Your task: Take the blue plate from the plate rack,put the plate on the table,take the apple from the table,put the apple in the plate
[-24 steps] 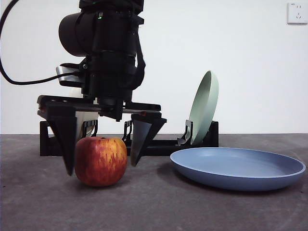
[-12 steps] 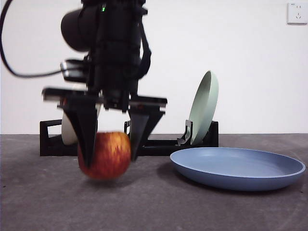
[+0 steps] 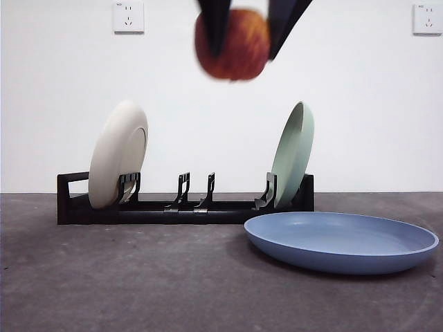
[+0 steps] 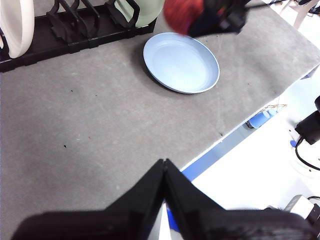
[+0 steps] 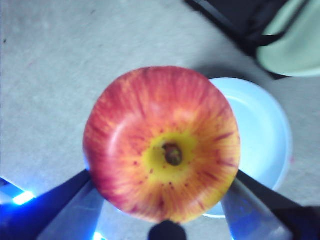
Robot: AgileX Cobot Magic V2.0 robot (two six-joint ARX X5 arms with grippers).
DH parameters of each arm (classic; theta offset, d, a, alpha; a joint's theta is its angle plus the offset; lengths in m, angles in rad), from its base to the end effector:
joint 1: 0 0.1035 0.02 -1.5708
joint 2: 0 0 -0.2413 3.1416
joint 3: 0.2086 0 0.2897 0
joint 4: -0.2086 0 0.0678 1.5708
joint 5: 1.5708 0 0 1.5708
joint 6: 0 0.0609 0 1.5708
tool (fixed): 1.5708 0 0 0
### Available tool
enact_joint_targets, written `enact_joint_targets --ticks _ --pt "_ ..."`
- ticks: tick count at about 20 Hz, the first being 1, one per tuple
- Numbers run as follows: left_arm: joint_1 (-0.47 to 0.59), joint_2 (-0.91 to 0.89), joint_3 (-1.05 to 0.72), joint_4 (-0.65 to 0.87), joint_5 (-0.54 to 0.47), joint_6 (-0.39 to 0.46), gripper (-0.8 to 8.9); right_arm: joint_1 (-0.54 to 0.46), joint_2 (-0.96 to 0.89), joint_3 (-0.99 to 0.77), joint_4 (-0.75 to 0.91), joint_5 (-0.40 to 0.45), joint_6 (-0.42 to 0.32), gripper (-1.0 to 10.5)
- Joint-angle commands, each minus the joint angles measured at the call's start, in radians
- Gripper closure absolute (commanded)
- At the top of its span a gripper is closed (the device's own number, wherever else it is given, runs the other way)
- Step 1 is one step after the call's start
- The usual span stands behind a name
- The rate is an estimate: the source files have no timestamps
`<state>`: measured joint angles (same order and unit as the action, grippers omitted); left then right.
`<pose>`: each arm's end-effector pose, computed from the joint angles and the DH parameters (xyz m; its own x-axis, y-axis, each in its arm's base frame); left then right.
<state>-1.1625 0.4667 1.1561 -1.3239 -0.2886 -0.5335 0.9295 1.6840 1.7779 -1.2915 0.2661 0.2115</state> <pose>0.0503 -0.0727 0.3638 0.5678 -0.5956 -0.5683 0.5595 0.7855 -0.2643 0.2341 0.2869 0.3117 0.4212 0.1246 -0.8984 -0.5829 0.7961 -0.1629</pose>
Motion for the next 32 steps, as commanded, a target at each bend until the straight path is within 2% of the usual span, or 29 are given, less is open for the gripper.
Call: enact_joint_targets --ticks 1,5,7,10,14,18,21,24,31,32 --pt "-0.003 -0.005 -0.006 0.003 0.000 -0.005 8.21 -0.016 -0.066 -0.078 0.018 0.023 0.007 8.2" --pt "-0.003 -0.004 -0.006 0.003 -0.001 -0.005 8.21 -0.057 -0.216 -0.389 0.164 0.046 0.044 8.2" --pt "-0.003 -0.004 -0.006 0.003 -0.002 -0.005 8.21 -0.089 -0.278 -0.552 0.278 0.042 0.106 8.2" --pt "-0.003 -0.004 -0.006 0.003 -0.027 -0.006 8.21 -0.130 -0.303 -0.719 0.427 0.026 0.138 8.2" --pt "-0.003 -0.004 -0.006 0.003 -0.026 -0.006 8.21 -0.211 -0.296 -0.868 0.619 -0.070 0.142 8.2" --pt "-0.003 -0.004 -0.006 0.003 -0.026 -0.006 8.22 -0.311 -0.293 -0.919 0.700 -0.121 0.144 8.2" --pt "-0.003 -0.003 -0.006 0.003 -0.026 -0.012 8.21 -0.349 -0.289 -0.919 0.742 -0.120 0.109 8.2" --pt "-0.003 -0.003 -0.006 0.003 -0.015 -0.049 8.21 -0.350 -0.251 -0.919 0.772 -0.120 0.103 8.2" --pt "-0.003 -0.003 -0.006 0.003 0.007 -0.050 8.21 -0.347 -0.163 -0.919 0.788 -0.117 0.111 8.1" --pt "-0.003 -0.003 -0.006 0.003 0.007 -0.050 8.21 -0.347 -0.163 -0.919 0.791 -0.117 0.111 7.4"
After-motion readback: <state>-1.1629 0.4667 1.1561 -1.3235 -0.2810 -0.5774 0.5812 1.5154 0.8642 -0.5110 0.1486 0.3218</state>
